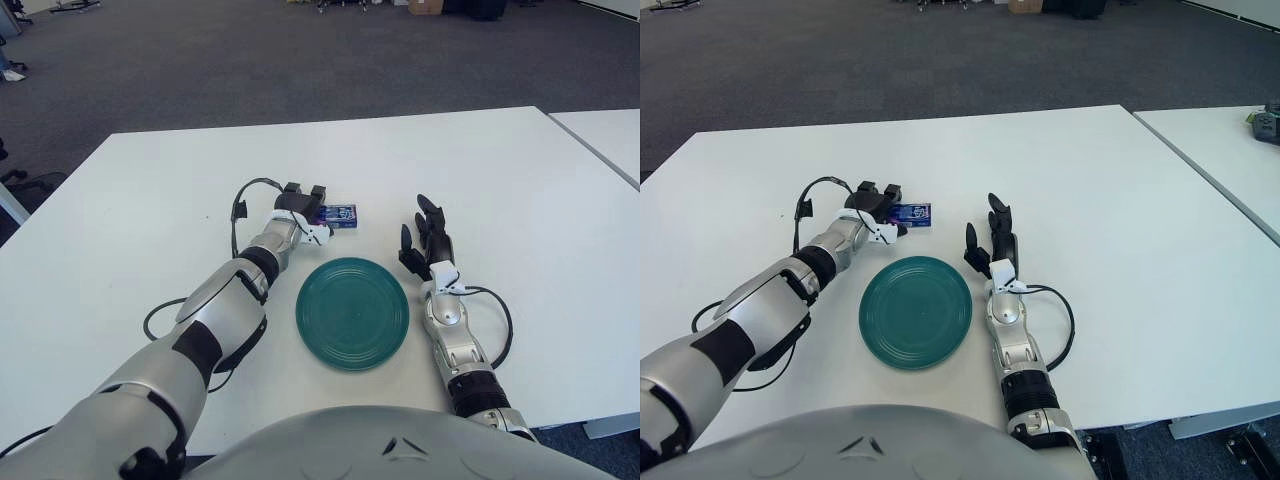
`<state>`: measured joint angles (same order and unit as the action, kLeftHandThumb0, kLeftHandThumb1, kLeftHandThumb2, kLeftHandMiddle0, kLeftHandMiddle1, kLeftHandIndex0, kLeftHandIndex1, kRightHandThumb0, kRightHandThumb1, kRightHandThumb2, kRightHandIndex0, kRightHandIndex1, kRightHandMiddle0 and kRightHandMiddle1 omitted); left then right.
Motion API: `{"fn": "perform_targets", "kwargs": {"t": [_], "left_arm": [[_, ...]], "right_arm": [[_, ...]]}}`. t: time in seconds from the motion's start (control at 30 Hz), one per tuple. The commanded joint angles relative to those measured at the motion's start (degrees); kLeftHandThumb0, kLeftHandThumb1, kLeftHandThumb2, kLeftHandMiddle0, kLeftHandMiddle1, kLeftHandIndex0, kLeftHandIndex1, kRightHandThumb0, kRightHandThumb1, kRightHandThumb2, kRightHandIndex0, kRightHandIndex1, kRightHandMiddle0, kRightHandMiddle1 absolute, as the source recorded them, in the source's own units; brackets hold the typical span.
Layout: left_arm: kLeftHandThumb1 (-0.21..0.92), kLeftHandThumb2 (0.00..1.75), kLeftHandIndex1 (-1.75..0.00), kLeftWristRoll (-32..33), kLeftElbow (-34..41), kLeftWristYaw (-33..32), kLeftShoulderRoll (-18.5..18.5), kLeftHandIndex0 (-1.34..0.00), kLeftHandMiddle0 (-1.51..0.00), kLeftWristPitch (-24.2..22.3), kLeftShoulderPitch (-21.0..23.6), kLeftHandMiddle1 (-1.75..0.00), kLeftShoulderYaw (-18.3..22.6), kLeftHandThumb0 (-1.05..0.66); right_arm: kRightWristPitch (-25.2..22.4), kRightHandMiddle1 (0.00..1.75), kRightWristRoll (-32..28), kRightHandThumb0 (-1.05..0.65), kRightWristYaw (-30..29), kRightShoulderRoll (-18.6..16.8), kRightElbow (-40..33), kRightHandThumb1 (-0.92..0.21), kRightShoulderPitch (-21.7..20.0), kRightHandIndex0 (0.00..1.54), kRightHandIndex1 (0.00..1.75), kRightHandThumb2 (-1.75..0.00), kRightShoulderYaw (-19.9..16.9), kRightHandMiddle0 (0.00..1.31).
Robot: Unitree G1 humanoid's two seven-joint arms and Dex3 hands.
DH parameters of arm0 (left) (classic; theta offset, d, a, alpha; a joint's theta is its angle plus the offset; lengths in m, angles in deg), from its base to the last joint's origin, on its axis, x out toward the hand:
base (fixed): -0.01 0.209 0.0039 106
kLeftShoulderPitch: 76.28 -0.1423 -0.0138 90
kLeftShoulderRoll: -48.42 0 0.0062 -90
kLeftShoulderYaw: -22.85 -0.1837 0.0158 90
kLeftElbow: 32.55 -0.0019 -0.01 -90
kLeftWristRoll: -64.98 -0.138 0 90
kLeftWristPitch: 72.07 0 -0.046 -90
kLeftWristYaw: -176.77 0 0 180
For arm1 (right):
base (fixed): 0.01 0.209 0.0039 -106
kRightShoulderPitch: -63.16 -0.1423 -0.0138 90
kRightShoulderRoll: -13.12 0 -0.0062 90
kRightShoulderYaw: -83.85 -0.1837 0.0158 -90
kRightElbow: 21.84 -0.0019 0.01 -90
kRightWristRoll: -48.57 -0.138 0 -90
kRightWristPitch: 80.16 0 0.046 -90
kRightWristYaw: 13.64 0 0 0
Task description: Put the gum into the plate.
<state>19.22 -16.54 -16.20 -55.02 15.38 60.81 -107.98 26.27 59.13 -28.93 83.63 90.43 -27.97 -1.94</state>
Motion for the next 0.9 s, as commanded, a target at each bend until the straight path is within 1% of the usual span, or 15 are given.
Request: {"fn": "perform_targets", "kwargs": {"t": [0.0,0.2,0.5,0.63,0.87], "left_arm": [[0.92,0.17,-1.43,-1.07,-0.95,1.72,-0.62,-0.01,0.00,1.30,-0.37,-1.11,-1.28,-1.05],[0.92,0.11,-1.49,-1.50,-1.13,1.66,-0.75,-0.04,0.00,1.76,-0.23,-1.18,-2.19,-1.05],[0.92,0.06,-1.49,-1.39,-1.25,1.37,-1.22,-0.03,0.00,1.78,-0.51,-1.22,-2.83,-1.05],[0.92,0.07,-1.46,-1.34,-1.36,1.96,-1.53,-0.02,0.00,1.92,-0.50,-1.22,-3.04,-1.05],[0.92,0.16,-1.37,-1.29,-1.59,2.93,-1.94,0.00,0.00,2.64,-0.50,-1.15,-3.32,-1.05]], "right_arm": [[-1.65,0.44,-0.85,-0.64,0.58,-1.43,4.03,-0.92,2.43,0.24,0.00,-0.78,0.34,0.00],[-0.87,0.44,-1.33,-0.63,0.61,-1.59,4.84,-0.92,2.18,0.24,0.00,-0.78,-0.14,0.00],[1.27,0.46,-1.11,-0.63,0.98,-1.06,6.58,-0.92,1.93,0.24,0.00,-0.79,-0.20,0.00],[2.27,0.46,-1.16,-0.62,1.16,-0.93,7.40,-0.92,1.74,0.25,0.01,-0.79,-0.33,0.00],[4.03,0.48,-1.09,-0.63,1.18,-0.73,8.75,-0.92,1.39,0.26,0.01,-0.79,-0.53,0.00]]}}
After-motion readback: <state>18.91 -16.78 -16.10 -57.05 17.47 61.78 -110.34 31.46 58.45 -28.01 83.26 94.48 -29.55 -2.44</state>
